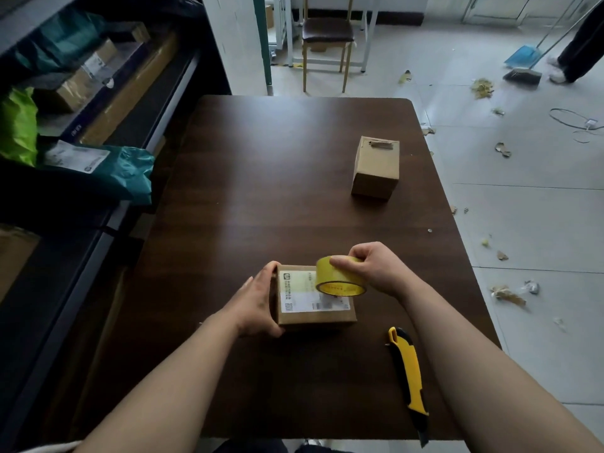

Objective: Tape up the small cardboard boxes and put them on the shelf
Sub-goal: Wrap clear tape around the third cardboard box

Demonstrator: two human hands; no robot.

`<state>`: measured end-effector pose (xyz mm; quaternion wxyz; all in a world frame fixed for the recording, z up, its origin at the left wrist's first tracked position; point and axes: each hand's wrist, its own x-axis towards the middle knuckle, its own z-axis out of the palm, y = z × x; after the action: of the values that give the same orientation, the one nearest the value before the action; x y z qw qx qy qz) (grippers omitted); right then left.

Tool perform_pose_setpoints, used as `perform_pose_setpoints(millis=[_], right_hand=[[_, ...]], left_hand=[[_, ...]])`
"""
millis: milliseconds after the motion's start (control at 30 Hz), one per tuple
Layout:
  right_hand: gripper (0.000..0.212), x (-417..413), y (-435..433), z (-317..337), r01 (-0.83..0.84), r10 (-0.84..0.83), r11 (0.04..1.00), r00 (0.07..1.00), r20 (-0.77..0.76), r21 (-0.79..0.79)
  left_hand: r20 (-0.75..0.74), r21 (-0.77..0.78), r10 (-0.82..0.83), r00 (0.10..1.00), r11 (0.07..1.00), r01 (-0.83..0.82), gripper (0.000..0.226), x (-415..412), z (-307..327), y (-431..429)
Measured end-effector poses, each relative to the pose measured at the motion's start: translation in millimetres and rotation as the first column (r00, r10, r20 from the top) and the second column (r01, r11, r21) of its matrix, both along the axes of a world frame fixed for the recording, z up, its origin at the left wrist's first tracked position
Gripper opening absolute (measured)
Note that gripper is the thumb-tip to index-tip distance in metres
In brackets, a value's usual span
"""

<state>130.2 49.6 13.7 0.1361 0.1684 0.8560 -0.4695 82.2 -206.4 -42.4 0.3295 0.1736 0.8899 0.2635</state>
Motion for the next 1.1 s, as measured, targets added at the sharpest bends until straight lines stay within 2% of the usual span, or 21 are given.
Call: perform_pose_setpoints(millis=[133,267,400,600,1100], right_hand=[[0.047,3,-2,-5,0.024,-0.024,0.999,1.000,0.007,-0.030],[0.041,5,19,-11,0.075,-0.075,0.994,0.997,0.000,0.083],[0.039,7,24,-17,0.062,-0.060,0.989,0.998,-0.013,0.131],[0.043,7,29,-15,-0.041,0.033,0.939,0.999,0.027,0.341],[0.043,8,25,-47,-0.070,0.014,0.931,0.987,0.157,0.359]], left_hand=[[0.007,-0.007,0.000,1.000,1.000,0.000,0.127,-2,-4,-2],[0.037,-0.016,0.013,0.999,1.000,-0.012,0.124,-5,-9,-8],[0.071,0.003,0.014,0.997,1.000,-0.015,0.124,-6,-15,-8],[0.092,0.025,0.011,0.996,1.000,-0.013,0.121,-3,-21,-10],[0.117,0.040,0.022,0.993,0.999,-0.027,0.122,2,-31,-11]])
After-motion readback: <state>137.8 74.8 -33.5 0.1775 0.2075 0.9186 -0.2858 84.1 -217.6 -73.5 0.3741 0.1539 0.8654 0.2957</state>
